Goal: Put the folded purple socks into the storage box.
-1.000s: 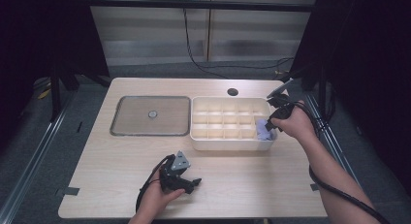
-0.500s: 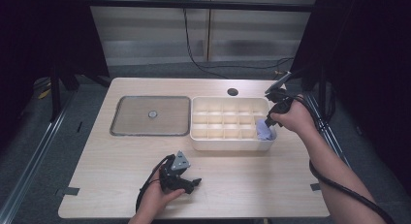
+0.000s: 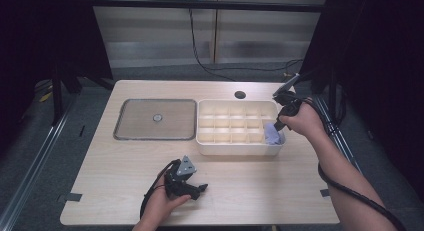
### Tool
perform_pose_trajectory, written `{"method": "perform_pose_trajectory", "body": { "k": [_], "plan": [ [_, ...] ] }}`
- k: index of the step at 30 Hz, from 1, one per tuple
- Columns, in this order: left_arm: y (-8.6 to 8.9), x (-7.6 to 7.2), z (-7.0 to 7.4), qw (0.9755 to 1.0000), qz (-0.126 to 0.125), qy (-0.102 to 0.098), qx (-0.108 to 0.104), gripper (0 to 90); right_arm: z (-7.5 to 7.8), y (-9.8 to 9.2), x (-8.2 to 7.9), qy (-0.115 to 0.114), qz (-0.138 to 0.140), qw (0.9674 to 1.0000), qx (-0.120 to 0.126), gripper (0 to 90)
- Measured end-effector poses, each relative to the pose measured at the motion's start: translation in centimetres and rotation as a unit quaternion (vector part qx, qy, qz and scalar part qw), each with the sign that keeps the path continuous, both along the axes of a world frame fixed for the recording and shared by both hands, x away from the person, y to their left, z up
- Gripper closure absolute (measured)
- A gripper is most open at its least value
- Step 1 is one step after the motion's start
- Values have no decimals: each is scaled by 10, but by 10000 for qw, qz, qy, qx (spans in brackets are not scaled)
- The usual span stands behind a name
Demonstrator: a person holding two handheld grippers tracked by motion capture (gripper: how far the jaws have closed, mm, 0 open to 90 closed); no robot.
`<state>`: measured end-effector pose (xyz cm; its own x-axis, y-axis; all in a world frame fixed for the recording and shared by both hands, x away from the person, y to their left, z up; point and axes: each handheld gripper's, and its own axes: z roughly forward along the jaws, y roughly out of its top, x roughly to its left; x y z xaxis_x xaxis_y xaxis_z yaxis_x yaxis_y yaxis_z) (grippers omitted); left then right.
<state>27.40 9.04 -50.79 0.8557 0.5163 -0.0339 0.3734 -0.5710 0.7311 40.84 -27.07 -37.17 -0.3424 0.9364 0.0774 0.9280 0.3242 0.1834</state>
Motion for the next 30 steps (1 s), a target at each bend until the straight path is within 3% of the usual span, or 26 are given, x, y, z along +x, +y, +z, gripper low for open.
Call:
{"method": "perform_pose_trajectory", "body": {
  "k": [4, 30],
  "plan": [
    [0, 0, 0, 10000, 2, 0, -2, 188, -3, 0, 1, 85, -16, 10000, 11, 900],
    [0, 0, 0, 10000, 0, 0, 0, 188, -26, 0, 6, 48, -84, 9999, 69, 900]
  ]
}}
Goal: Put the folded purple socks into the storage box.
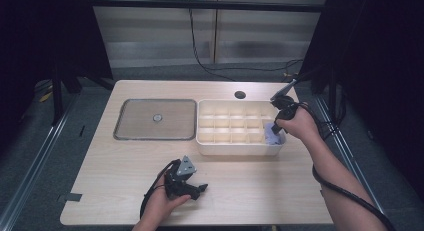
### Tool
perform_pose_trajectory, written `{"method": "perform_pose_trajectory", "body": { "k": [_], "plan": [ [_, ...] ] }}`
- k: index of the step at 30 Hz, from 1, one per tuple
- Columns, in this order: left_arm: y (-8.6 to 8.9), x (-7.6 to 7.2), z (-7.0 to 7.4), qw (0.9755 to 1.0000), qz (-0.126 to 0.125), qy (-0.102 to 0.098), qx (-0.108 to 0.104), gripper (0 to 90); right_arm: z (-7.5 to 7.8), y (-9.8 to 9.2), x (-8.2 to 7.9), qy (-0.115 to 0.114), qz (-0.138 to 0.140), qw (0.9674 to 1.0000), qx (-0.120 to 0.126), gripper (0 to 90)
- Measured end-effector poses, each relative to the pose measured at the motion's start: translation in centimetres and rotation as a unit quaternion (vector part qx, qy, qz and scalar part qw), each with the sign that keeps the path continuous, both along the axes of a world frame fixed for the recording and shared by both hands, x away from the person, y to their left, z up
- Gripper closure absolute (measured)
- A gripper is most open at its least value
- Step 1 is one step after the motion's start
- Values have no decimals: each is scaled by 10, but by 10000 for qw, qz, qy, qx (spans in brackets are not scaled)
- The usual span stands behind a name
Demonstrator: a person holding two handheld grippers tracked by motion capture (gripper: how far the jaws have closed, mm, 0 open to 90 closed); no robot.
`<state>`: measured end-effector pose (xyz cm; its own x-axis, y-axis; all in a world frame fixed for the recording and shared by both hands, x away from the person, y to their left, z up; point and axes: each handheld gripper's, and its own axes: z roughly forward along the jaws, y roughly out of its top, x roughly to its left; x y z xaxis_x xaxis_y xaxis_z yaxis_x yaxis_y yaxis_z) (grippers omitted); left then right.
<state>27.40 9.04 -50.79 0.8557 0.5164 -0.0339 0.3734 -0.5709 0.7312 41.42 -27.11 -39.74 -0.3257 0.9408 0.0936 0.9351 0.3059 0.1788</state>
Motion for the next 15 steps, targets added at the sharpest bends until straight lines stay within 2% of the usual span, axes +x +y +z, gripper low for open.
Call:
{"method": "perform_pose_trajectory", "body": {
  "k": [9, 15],
  "plan": [
    [0, 0, 0, 10000, 6, -8, -13, 188, -10, 1, -3, 74, 36, 10000, -46, 900],
    [0, 0, 0, 10000, 6, -8, -12, 188, -14, 0, -6, 114, 33, 9999, 11, 900]
  ]
}}
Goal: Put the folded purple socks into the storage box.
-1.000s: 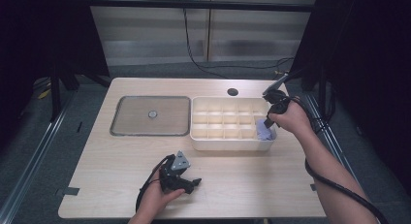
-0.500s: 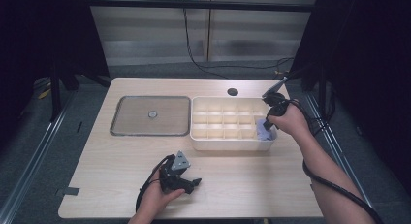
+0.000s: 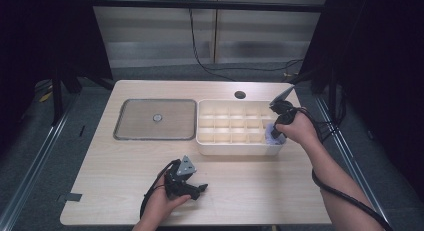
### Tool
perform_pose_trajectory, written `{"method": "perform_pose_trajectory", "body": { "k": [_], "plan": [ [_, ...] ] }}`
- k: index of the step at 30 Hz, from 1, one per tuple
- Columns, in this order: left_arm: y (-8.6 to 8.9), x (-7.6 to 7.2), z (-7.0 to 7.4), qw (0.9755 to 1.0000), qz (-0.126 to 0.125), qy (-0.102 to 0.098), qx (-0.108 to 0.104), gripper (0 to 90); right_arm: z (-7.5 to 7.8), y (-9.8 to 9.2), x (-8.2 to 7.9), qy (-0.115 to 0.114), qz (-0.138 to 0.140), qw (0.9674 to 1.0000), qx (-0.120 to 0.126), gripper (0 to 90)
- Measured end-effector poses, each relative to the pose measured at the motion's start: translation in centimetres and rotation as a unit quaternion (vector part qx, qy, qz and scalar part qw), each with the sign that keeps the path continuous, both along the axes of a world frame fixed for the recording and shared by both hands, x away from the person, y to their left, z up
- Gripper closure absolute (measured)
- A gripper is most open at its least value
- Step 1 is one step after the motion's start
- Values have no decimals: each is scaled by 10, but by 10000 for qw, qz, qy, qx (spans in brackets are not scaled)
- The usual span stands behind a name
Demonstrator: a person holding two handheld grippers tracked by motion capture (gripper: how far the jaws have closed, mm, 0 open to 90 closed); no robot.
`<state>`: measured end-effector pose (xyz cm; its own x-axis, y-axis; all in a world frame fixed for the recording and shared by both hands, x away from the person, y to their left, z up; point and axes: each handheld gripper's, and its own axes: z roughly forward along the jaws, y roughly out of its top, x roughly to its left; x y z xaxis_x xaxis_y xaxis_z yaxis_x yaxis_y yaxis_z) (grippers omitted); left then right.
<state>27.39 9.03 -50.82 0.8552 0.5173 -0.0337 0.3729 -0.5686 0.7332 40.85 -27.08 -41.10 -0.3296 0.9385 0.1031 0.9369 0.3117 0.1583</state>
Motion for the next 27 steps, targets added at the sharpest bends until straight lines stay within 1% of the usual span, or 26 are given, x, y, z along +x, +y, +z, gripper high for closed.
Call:
{"method": "perform_pose_trajectory", "body": {
  "k": [7, 8, 17, 21, 23, 27],
  "plan": [
    [0, 0, 0, 10000, 0, -1, 2, 188, -4, -2, -3, 8, -3, 10000, 66, 900],
    [0, 0, 0, 10000, -1, -1, 2, 188, -5, -1, -3, 51, -13, 10000, 56, 900],
    [0, 0, 0, 10000, 0, -2, 3, 188, -10, 1, -4, 92, 42, 9999, 4, 900],
    [0, 0, 0, 10000, -2, -5, 1, 188, -20, 2, -7, 190, 87, 9998, -62, 900],
    [0, 0, 0, 10000, -1, -5, 1, 188, -25, 3, -7, 219, 85, 9997, -52, 900],
    [0, 0, 0, 10000, -1, -5, 2, 188, -27, 2, -8, 234, 68, 9997, -22, 900]
  ]
}}
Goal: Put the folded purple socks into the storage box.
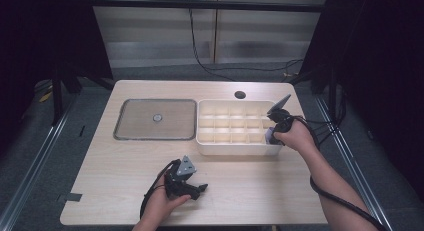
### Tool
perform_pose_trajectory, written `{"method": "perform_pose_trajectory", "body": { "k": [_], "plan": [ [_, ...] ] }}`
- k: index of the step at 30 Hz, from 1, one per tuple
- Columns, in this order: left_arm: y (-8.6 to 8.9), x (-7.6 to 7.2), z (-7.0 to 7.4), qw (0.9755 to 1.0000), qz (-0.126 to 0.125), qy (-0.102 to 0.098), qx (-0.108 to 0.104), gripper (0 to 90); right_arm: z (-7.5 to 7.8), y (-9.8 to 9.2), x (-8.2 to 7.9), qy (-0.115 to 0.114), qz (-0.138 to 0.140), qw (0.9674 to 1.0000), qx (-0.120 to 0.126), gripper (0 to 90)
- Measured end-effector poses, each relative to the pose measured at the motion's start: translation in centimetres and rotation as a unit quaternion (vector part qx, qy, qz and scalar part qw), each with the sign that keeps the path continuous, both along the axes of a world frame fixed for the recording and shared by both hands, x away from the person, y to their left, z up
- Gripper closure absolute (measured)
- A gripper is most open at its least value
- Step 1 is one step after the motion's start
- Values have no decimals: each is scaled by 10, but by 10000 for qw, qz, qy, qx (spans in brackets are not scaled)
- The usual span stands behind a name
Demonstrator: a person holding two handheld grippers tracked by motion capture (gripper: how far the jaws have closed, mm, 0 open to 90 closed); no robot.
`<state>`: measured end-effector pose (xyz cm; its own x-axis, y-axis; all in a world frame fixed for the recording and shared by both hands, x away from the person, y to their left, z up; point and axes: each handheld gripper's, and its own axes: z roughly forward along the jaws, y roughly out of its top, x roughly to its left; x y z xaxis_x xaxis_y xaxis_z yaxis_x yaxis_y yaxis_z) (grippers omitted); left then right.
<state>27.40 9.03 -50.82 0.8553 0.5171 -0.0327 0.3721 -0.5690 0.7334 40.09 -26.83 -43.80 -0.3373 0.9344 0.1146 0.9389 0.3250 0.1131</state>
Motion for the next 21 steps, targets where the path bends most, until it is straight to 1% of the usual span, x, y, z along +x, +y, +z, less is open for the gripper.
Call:
{"method": "perform_pose_trajectory", "body": {
  "k": [5, 13, 16, 21],
  "plan": [
    [0, 0, 0, 10000, -1, -1, -1, 188, -1, 0, 0, -1, 8, 10000, -2, 900],
    [0, 0, 0, 10000, 1, 0, -2, 188, -5, 2, 0, 56, -9, 10000, -30, 900],
    [0, 0, 0, 10000, 1, 0, -3, 188, -8, 3, 0, 89, 26, 9999, -49, 900],
    [0, 0, 0, 10000, 2, 0, -3, 188, -11, 4, 0, 81, 43, 9999, -40, 900]
  ]
}}
